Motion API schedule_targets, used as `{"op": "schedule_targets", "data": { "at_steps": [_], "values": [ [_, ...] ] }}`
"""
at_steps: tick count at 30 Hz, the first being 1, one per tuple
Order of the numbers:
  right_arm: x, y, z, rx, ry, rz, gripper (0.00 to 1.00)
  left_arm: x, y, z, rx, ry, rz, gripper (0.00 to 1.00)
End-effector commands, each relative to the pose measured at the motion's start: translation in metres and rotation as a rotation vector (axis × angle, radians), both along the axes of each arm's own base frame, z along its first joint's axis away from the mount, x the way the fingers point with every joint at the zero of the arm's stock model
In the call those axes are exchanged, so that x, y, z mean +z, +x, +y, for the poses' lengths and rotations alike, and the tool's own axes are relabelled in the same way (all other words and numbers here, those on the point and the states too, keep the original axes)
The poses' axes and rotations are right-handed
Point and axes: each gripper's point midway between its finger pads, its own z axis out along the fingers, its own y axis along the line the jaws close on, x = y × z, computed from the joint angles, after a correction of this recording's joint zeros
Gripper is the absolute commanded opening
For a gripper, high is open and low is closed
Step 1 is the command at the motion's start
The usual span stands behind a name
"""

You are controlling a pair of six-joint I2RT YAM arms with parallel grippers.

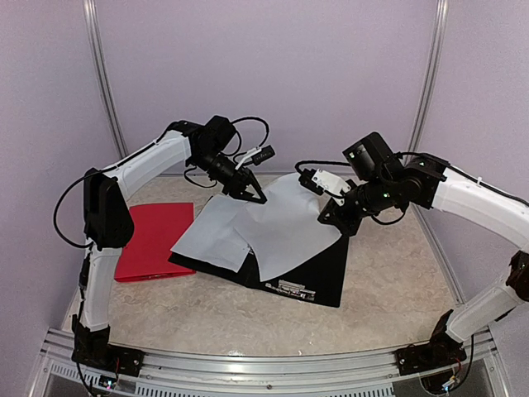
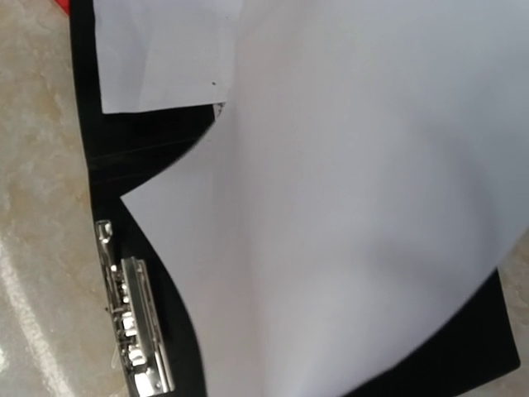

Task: Put the files into the folder
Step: Pass from the right arm to the left, then place the file on the spring clip of the folder.

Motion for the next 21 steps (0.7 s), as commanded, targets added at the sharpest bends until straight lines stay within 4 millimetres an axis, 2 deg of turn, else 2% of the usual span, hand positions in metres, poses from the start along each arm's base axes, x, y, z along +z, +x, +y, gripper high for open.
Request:
{"op": "schedule_targets", "data": {
  "at_steps": [1, 3, 6, 8, 9, 10, 12, 15, 19, 21],
  "values": [
    [-0.005, -0.002, -0.006, -0.032, -0.028, 0.012, 0.0, 0.004, -0.001, -0.003, 0.002, 0.006, -0.009, 0.14],
    [-0.005, 0.003, -0.009, -0.064, -0.037, 0.004, 0.08, 0.007, 0.0, -0.001, 0.012, 0.008, -0.009, 0.02],
    [0.005, 0.013, -0.014, -0.128, -0.03, -0.032, 0.27, 0.013, 0.001, 0.0, 0.046, 0.01, 0.01, 0.0],
    [0.015, 0.02, -0.019, -0.176, -0.013, -0.054, 0.42, 0.02, 0.002, 0.0, 0.083, 0.006, 0.034, 0.0],
    [0.021, 0.024, -0.021, -0.202, 0.002, -0.066, 0.52, 0.024, 0.002, 0.0, 0.099, 0.002, 0.049, 0.0],
    [0.028, 0.029, -0.025, -0.232, 0.018, -0.078, 0.68, 0.03, 0.002, -0.001, 0.115, -0.008, 0.063, 0.0],
    [0.044, 0.036, -0.03, -0.285, 0.059, -0.104, 0.84, 0.037, 0.003, -0.003, 0.149, -0.024, 0.096, 0.0],
    [0.066, 0.046, -0.042, -0.371, 0.115, -0.141, 0.92, 0.053, 0.009, -0.006, 0.211, -0.079, 0.155, 0.0],
    [0.083, 0.055, -0.057, -0.471, 0.176, -0.158, 0.95, 0.08, 0.025, -0.007, 0.296, -0.181, 0.309, 0.0],
    [0.085, 0.056, -0.062, -0.489, 0.189, -0.158, 0.95, 0.079, 0.034, -0.011, 0.336, -0.2, 0.384, 0.0]
  ]
}}
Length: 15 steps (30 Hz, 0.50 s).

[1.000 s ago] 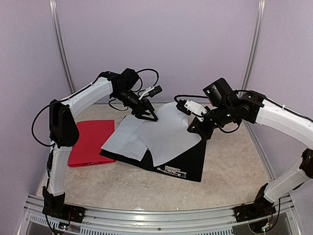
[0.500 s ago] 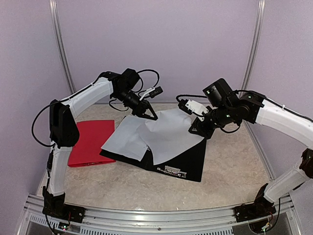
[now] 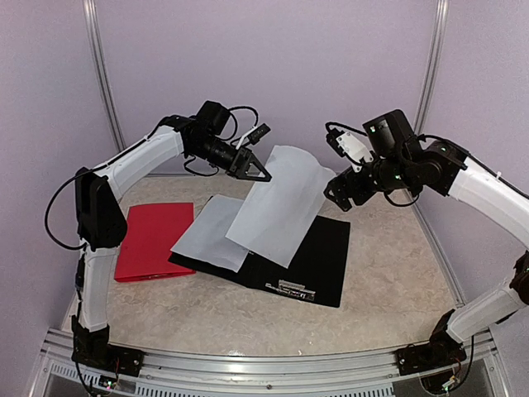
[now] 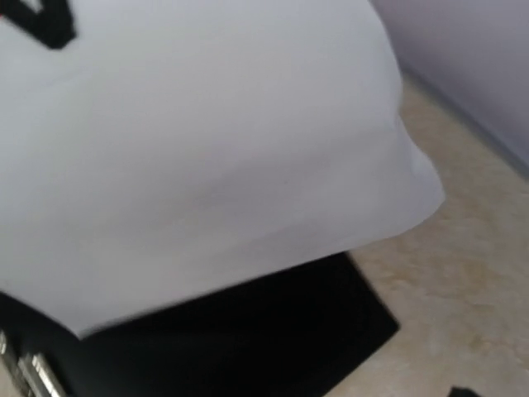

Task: Put the files into the folder
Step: Place the file on the spring clip of the folder.

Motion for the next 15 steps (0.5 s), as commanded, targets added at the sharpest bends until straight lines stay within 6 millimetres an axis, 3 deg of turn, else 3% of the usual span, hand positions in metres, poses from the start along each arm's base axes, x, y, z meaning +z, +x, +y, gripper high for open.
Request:
{"op": "schedule_targets", "data": {
  "at_steps": [1, 4, 7, 10, 15],
  "values": [
    [0.027, 0.006, -0.019, -0.111, 0.087, -0.043, 0.95, 0.029, 0.021, -0.004, 0.118, -0.123, 0.186, 0.0],
    [0.021, 0.006, -0.021, -0.122, 0.085, -0.032, 0.94, 0.001, 0.039, -0.006, 0.194, -0.121, 0.335, 0.0],
    [0.015, 0.006, -0.019, -0.118, 0.083, -0.02, 0.94, -0.045, 0.052, -0.005, 0.257, -0.094, 0.492, 0.0],
    [0.01, 0.008, -0.016, -0.111, 0.081, -0.009, 0.95, -0.096, 0.054, -0.006, 0.309, -0.031, 0.602, 0.0],
    [-0.001, 0.013, -0.01, -0.105, 0.067, 0.011, 0.94, -0.158, 0.046, -0.017, 0.379, 0.086, 0.695, 0.0]
  ]
}}
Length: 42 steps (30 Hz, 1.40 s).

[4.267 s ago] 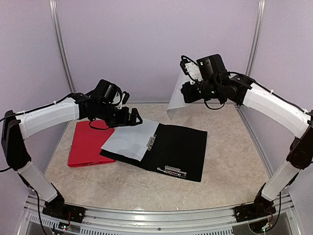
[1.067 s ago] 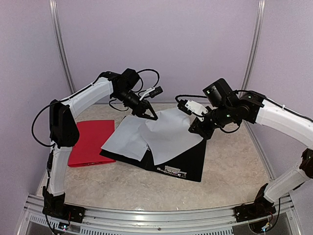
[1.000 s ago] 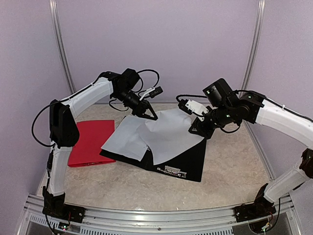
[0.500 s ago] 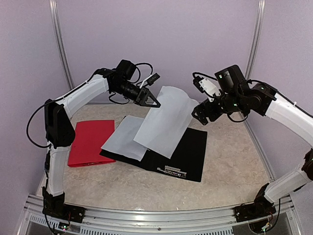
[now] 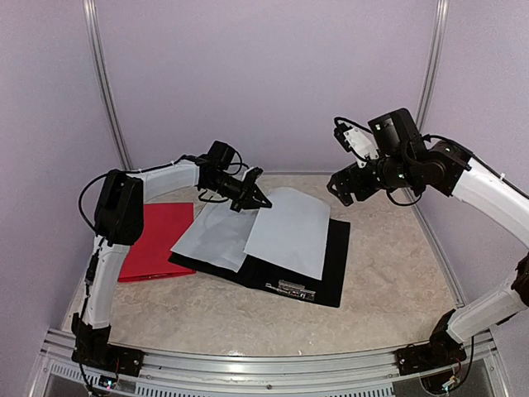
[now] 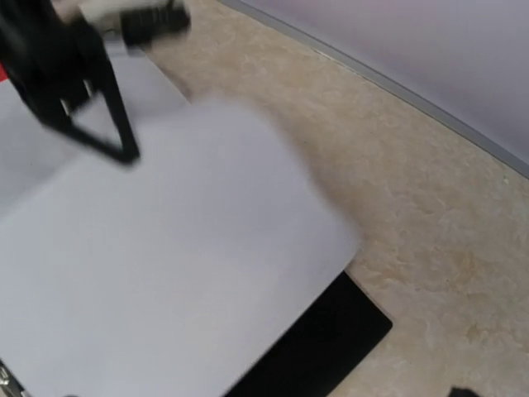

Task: Put the files into the folder
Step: Place the file on the spring clip of the folder.

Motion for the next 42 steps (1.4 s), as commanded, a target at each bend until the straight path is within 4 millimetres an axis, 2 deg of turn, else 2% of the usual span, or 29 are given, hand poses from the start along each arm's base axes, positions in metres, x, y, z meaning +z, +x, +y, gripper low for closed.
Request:
{"op": "schedule_targets", "data": {
  "at_steps": [1, 2, 5, 12, 16, 20, 26, 34, 38, 42],
  "values": [
    [-0.013, 0.007, 0.004, -0.01, -0.001, 0.029, 0.94, -0.053, -0.008, -0.012, 0.052, 0.085, 0.137, 0.0],
    [-0.014, 0.008, 0.005, -0.008, 0.001, 0.031, 0.94, -0.064, -0.009, -0.013, 0.061, 0.101, 0.153, 0.0],
    [-0.019, 0.008, 0.007, -0.002, -0.001, 0.04, 0.94, -0.077, -0.013, -0.019, 0.051, 0.138, 0.121, 0.0],
    [-0.026, 0.008, 0.006, -0.007, -0.01, 0.052, 0.94, -0.089, -0.026, -0.029, -0.003, 0.196, 0.053, 0.0],
    [-0.03, 0.007, 0.007, 0.0, -0.004, 0.057, 0.94, -0.086, -0.023, -0.026, 0.037, 0.202, 0.04, 0.0],
    [-0.034, 0.007, 0.012, 0.01, 0.005, 0.068, 0.94, -0.074, -0.004, -0.021, 0.111, 0.14, 0.084, 0.0],
    [-0.038, 0.007, 0.011, 0.011, 0.001, 0.076, 0.94, -0.055, 0.013, -0.03, 0.123, 0.118, 0.047, 0.0],
    [-0.041, 0.005, 0.007, 0.0, -0.007, 0.075, 0.94, -0.081, -0.009, -0.031, 0.073, 0.171, 0.093, 0.0],
    [-0.045, 0.006, 0.011, 0.008, -0.002, 0.084, 0.94, -0.074, -0.013, -0.029, 0.076, 0.16, 0.098, 0.0],
    [-0.045, 0.006, 0.013, 0.015, 0.004, 0.087, 0.93, -0.07, -0.009, -0.027, 0.066, 0.164, 0.054, 0.0]
  ]
}}
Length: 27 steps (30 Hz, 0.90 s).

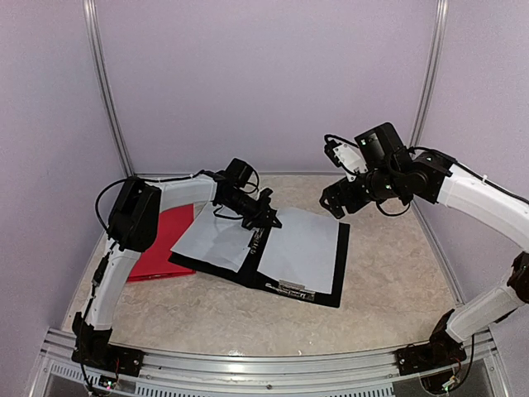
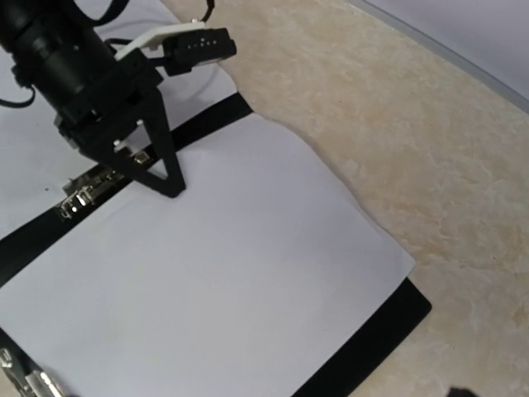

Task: Put the files into the folder
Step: Place the file on the spring clip of the folder.

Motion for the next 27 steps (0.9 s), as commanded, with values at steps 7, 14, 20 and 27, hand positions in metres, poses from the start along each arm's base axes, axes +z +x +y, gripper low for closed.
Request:
{"op": "schedule_targets", "data": {
  "at_steps": [7, 14, 20, 27],
  "values": [
    [-0.003, 0.001, -0.004, -0.02, 0.01, 0.008, 0.94, -0.003, 0.003, 0.006, -0.021, 0.011, -0.004, 0.0],
    [-0.007, 0.003, 0.0, -0.012, 0.011, 0.017, 0.93, 0.005, 0.001, 0.006, -0.008, -0.021, 0.023, 0.0],
    [-0.008, 0.003, -0.001, -0.015, 0.007, 0.018, 0.93, 0.004, -0.004, 0.007, -0.018, -0.016, 0.037, 0.0],
    [-0.012, 0.004, -0.001, -0.017, 0.0, 0.025, 0.93, 0.0, -0.011, 0.005, -0.021, -0.025, 0.073, 0.0]
  ]
}}
